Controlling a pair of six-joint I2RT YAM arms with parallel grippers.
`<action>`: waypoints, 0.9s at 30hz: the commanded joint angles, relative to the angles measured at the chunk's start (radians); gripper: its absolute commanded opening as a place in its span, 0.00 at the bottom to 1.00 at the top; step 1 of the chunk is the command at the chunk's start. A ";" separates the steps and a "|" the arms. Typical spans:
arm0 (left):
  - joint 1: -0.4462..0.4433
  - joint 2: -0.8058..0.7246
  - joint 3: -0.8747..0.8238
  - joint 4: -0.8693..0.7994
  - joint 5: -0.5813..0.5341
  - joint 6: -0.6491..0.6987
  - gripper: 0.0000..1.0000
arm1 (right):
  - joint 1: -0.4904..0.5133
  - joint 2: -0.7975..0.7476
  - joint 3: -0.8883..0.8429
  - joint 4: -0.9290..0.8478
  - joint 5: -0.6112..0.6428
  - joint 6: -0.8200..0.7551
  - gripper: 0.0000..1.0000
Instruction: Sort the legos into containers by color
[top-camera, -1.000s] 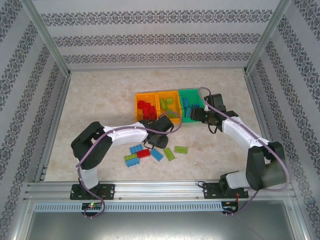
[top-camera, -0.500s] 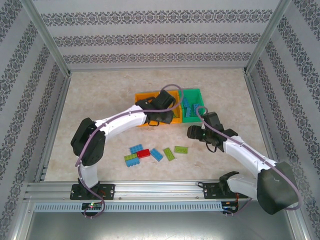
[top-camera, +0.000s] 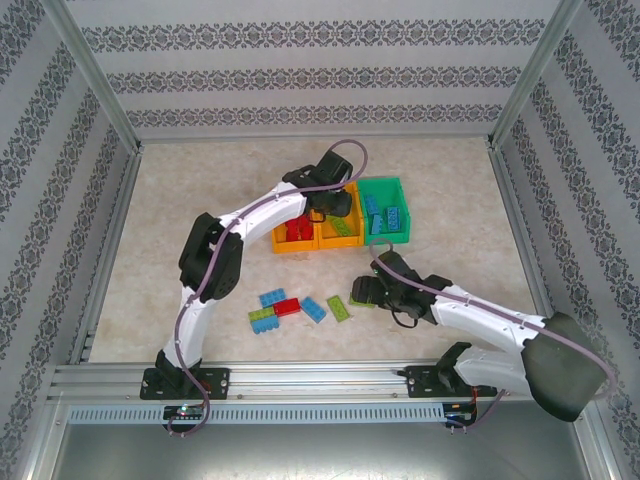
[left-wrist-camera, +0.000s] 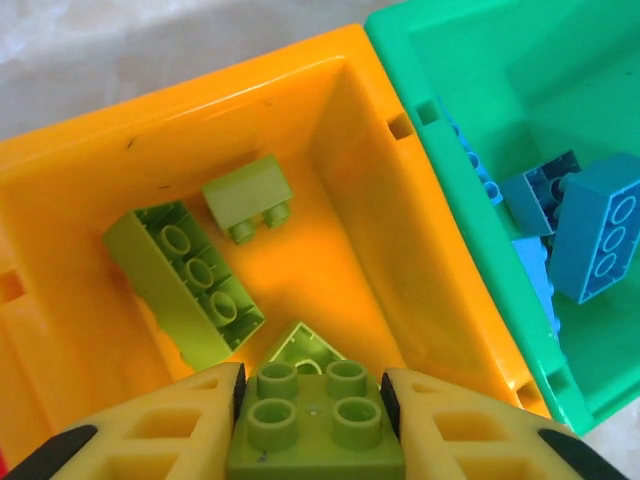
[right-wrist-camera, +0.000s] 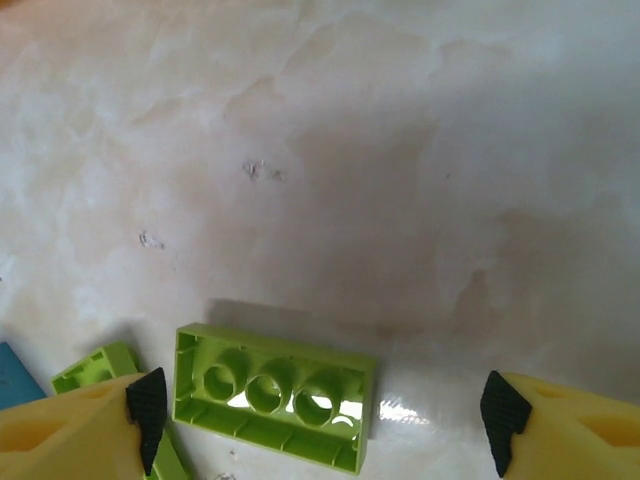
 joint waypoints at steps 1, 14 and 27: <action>0.023 0.026 0.059 -0.038 0.015 0.004 0.39 | 0.043 0.057 0.024 -0.003 0.065 0.069 0.87; 0.021 0.003 0.019 -0.025 0.024 0.005 0.53 | 0.128 0.186 0.106 -0.003 0.095 0.113 0.92; 0.021 -0.082 -0.079 0.014 0.017 0.014 0.54 | 0.132 0.344 0.204 -0.130 0.117 0.094 0.83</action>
